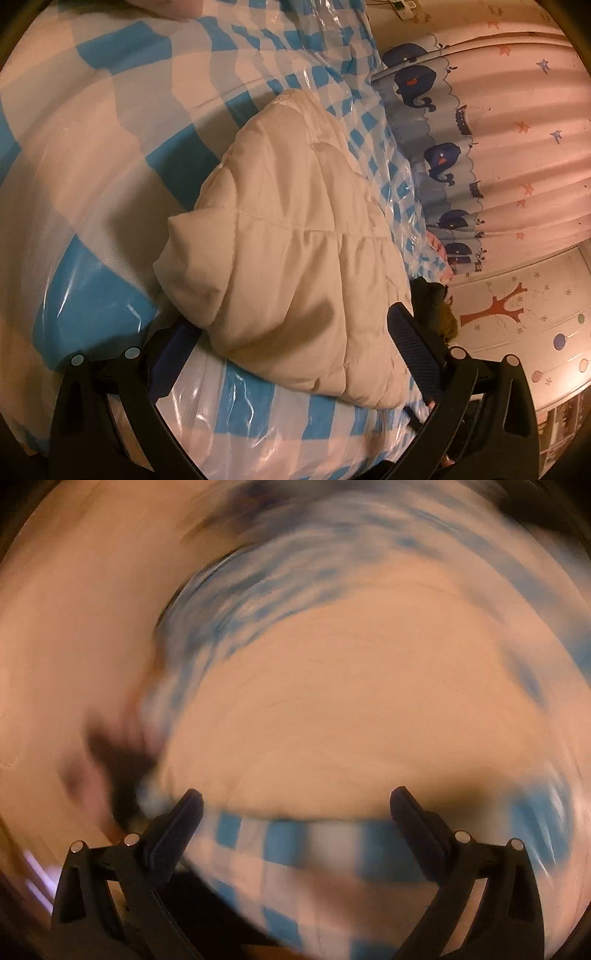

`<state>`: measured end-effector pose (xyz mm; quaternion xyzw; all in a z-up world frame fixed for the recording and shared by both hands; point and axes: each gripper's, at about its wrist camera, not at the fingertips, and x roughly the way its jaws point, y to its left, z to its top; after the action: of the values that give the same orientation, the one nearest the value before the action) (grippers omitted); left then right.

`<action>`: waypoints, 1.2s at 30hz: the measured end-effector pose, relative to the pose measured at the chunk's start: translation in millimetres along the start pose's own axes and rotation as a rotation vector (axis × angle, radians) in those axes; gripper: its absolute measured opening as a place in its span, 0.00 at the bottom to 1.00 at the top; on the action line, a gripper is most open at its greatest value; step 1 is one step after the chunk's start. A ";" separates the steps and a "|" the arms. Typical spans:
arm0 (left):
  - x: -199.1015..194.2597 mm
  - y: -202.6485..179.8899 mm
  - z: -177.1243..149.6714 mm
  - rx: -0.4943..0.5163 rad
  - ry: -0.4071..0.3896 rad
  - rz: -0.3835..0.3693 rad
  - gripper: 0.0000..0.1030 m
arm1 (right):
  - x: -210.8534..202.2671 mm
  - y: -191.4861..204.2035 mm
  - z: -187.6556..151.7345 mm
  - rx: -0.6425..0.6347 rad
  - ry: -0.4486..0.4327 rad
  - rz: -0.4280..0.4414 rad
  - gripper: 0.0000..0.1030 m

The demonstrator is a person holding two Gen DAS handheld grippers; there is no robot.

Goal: Fold large clothes

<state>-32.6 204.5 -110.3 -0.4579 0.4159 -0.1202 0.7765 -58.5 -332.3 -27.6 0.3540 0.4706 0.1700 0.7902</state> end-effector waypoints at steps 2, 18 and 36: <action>-1.8 -6.7 -1.4 0.030 -0.027 0.015 0.93 | -21.0 -55.2 3.7 0.191 -0.022 0.030 0.94; 8.1 -2.8 18.3 0.041 -0.013 0.150 0.93 | 4.4 -82.4 26.6 0.294 -0.063 0.050 0.78; -12.1 -71.2 -5.6 0.318 0.100 0.101 0.32 | -67.6 -42.4 26.0 0.095 -0.211 0.226 0.23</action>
<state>-30.6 168.7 -47.3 -0.3012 0.4524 -0.1679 0.8224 -72.6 -412.7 -8.0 0.4575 0.3498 0.1970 0.7934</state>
